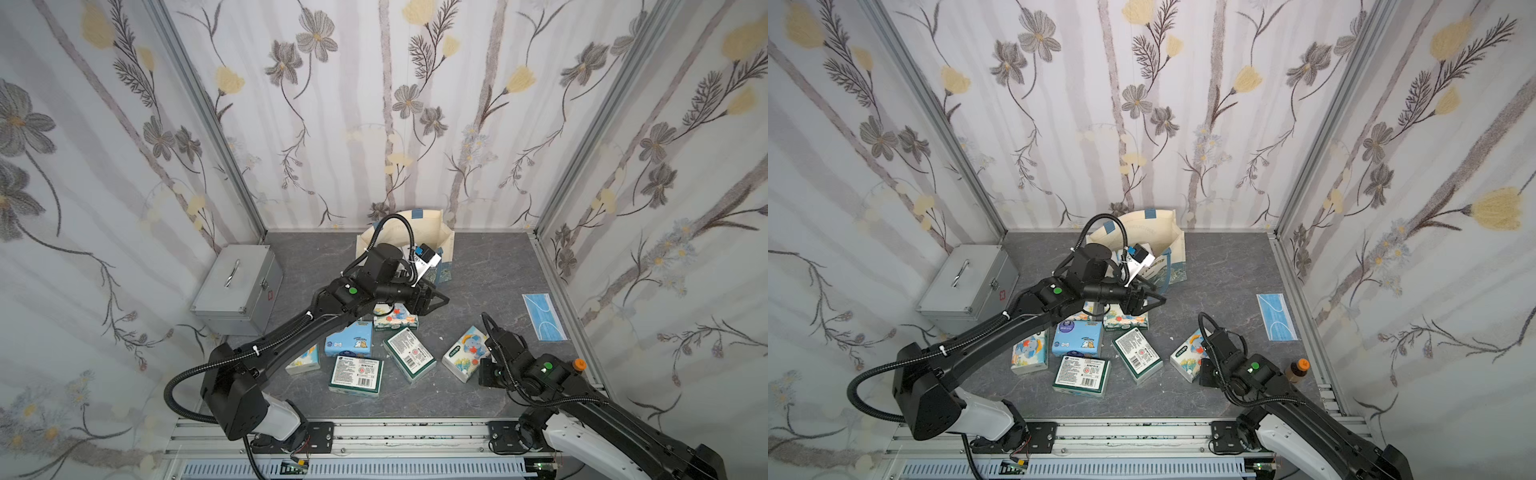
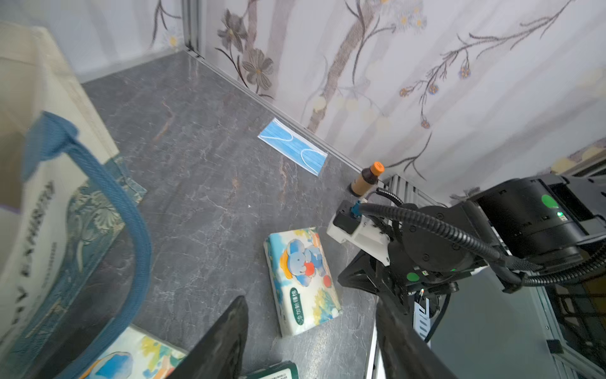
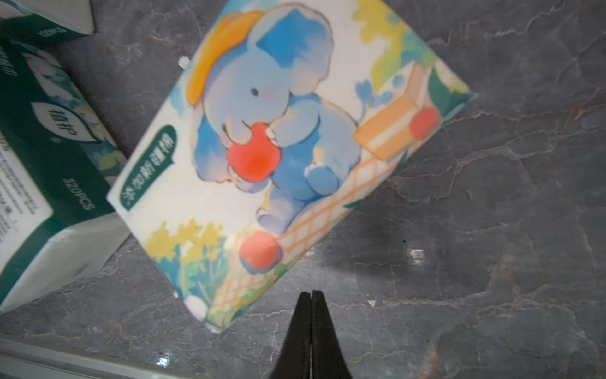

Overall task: Put tissues into the canvas bag
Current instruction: Adjust the pack of facial tissues at the center of the board.

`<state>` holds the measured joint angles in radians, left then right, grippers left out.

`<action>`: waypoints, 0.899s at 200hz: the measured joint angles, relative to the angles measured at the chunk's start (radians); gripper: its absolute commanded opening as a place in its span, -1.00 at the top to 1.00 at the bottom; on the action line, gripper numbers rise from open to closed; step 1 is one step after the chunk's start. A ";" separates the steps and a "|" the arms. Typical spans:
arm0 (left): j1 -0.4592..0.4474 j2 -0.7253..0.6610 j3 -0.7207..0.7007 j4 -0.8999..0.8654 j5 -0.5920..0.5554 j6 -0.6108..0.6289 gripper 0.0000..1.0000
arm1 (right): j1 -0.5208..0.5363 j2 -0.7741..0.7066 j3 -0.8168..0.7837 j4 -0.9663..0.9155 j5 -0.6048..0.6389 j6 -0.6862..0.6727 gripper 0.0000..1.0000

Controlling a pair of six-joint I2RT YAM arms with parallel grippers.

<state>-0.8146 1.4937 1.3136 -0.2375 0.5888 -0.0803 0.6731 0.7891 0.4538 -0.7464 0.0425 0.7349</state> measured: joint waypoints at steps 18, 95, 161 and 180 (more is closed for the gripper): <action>-0.029 0.021 0.013 -0.039 -0.005 0.026 -0.27 | 0.003 0.055 -0.018 0.055 -0.032 0.016 0.84; -0.037 0.112 0.092 -0.173 -0.144 0.080 -0.29 | -0.030 0.320 0.259 0.399 -0.230 0.019 0.75; -0.017 0.336 0.282 -0.373 -0.227 0.076 -0.34 | -0.324 0.056 0.206 0.249 -0.222 -0.063 -0.36; -0.018 0.374 0.298 -0.413 -0.217 0.072 -0.36 | -0.387 0.062 0.172 0.229 -0.266 -0.079 -0.57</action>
<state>-0.8326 1.8675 1.6119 -0.6506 0.3714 -0.0078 0.2859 0.8509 0.6258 -0.5179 -0.2234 0.6556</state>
